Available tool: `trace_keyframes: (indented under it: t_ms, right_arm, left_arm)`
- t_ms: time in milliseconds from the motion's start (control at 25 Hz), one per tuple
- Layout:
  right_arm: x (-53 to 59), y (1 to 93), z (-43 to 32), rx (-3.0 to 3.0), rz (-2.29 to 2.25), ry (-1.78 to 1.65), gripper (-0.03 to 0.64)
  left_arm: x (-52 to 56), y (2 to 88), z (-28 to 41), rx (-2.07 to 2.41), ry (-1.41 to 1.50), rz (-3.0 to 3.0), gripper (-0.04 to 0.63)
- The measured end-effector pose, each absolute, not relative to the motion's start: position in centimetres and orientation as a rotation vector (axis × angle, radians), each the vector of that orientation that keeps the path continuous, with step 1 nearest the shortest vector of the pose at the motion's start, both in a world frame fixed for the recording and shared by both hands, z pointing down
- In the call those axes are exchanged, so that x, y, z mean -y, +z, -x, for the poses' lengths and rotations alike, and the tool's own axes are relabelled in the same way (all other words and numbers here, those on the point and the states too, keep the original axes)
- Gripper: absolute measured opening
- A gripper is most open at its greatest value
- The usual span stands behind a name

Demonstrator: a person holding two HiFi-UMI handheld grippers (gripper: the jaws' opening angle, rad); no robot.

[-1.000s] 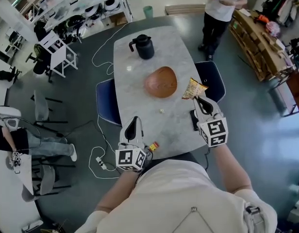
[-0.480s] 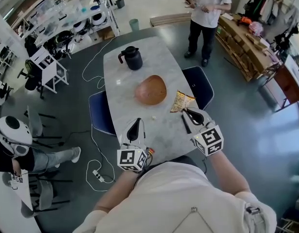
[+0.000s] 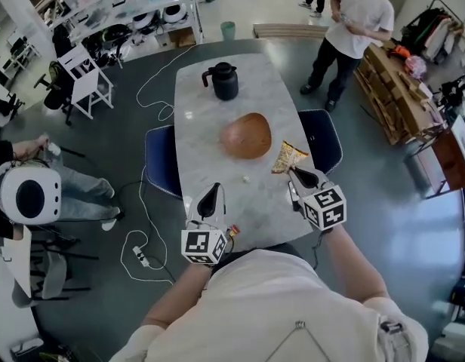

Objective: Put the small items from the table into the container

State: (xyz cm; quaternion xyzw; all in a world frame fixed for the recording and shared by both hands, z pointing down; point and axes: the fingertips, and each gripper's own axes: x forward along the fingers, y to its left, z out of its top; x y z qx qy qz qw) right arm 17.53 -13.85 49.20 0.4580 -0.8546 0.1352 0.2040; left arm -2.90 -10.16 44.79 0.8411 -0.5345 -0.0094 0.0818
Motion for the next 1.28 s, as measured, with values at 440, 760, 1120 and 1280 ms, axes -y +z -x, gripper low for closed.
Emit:
trace_keyframes:
  t_ms: [440, 760, 1120, 1280]
  right_arm:
    - [27.8, 62.7, -11.8, 2.195, -0.819, 0.471, 0.034]
    - [38.1, 76.6, -8.6, 1.948, -0.605, 0.582, 0.034]
    - [42.0, 85.0, -8.4, 1.748, -0.617, 0.531, 0.041]
    - [41.7, 84.4, -9.0, 1.753, -0.678, 0.487, 0.077]
  left_arm:
    - [6.1, 48.9, 13.5, 1.945, 0.091, -2.137, 0.003]
    - [0.0, 52.2, 16.5, 2.11, 0.233, -1.765, 0.003]
    - [-6.2, 54.9, 17.8, 2.192, 0.278, -1.488, 0.003]
    - [-6.6, 55.0, 17.7, 2.177, 0.262, -1.511, 0.003]
